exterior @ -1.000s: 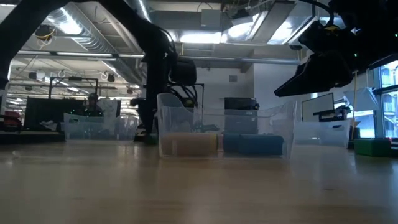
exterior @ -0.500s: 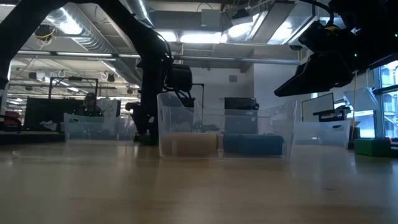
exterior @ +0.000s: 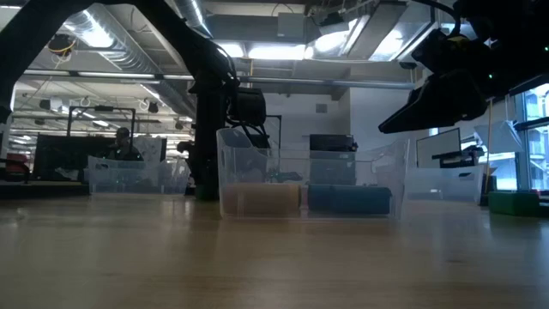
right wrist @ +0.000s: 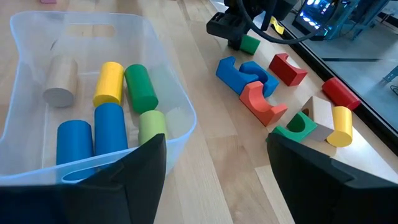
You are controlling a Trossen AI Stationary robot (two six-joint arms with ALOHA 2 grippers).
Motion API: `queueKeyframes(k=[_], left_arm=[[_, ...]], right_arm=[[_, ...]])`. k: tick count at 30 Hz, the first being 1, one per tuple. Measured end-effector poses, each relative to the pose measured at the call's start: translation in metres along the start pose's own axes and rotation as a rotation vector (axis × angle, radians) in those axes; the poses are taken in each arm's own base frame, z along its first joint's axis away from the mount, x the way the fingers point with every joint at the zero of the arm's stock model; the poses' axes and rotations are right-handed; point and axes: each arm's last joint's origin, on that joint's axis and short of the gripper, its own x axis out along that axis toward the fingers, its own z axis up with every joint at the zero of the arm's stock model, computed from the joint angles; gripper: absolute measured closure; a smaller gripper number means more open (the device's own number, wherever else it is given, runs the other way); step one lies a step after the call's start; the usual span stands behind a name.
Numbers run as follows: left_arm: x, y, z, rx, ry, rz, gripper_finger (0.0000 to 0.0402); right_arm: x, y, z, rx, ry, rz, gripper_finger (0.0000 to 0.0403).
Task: Sort blocks by size
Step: Put the green cylindrical block into the bottom transparent bin
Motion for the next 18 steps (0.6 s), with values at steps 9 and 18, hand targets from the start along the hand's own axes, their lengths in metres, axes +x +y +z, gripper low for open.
queueKeyframes(k=[9,18], left_arm=[[-0.02,-0.005,-0.002,0.055,-0.05,-0.011,0.0266],[-0.086,-0.019,-0.015,0.143,-0.243,-0.084,0.0268]], right_arm=[[0.0,0.0,-0.001,-0.003,0.007,0.0,0.013],[0.0,0.0,-0.001,-0.003,0.006,0.0,0.013]])
